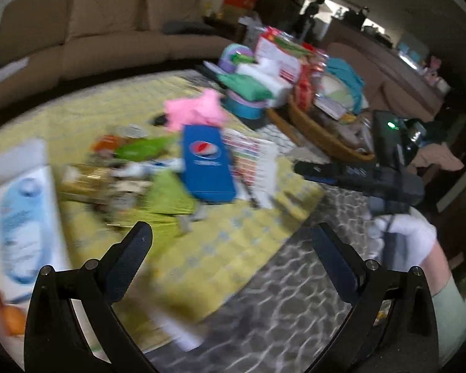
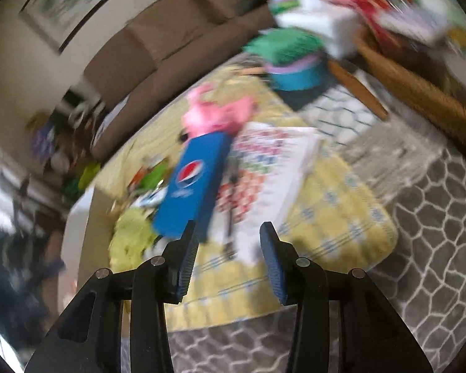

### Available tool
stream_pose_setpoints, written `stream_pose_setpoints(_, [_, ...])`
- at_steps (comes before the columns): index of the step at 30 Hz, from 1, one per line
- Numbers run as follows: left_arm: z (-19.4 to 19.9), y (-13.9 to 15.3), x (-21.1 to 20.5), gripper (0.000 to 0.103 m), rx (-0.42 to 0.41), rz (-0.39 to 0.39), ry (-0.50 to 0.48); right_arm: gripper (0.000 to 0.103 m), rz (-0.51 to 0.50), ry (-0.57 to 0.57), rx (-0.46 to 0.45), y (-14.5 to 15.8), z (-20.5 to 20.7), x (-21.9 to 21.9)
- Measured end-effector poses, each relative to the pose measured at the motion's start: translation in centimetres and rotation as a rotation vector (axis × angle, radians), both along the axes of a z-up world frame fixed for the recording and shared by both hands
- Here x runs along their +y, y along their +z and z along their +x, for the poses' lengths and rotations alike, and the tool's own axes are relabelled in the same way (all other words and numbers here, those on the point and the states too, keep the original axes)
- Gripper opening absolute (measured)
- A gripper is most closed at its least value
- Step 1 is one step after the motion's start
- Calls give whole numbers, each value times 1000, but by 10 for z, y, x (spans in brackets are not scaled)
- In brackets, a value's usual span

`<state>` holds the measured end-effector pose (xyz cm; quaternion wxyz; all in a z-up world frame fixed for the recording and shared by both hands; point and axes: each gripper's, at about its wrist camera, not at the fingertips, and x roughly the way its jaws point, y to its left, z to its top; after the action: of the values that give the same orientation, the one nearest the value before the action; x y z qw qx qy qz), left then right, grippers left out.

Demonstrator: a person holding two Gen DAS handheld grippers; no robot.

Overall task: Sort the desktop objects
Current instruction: 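Move the right tool toward the blue Pepsi box and sticker sheet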

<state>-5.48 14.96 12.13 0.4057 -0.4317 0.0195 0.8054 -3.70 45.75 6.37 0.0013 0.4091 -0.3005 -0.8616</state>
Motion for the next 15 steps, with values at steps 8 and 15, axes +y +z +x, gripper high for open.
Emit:
stream_pose_setpoints(8, [6, -64, 78, 103, -107, 32, -17, 38, -68, -74, -39, -38, -31, 50])
stream_pose_setpoints(15, [4, -91, 93, 103, -136, 10, -11, 35, -112, -69, -62, -59, -48, 65])
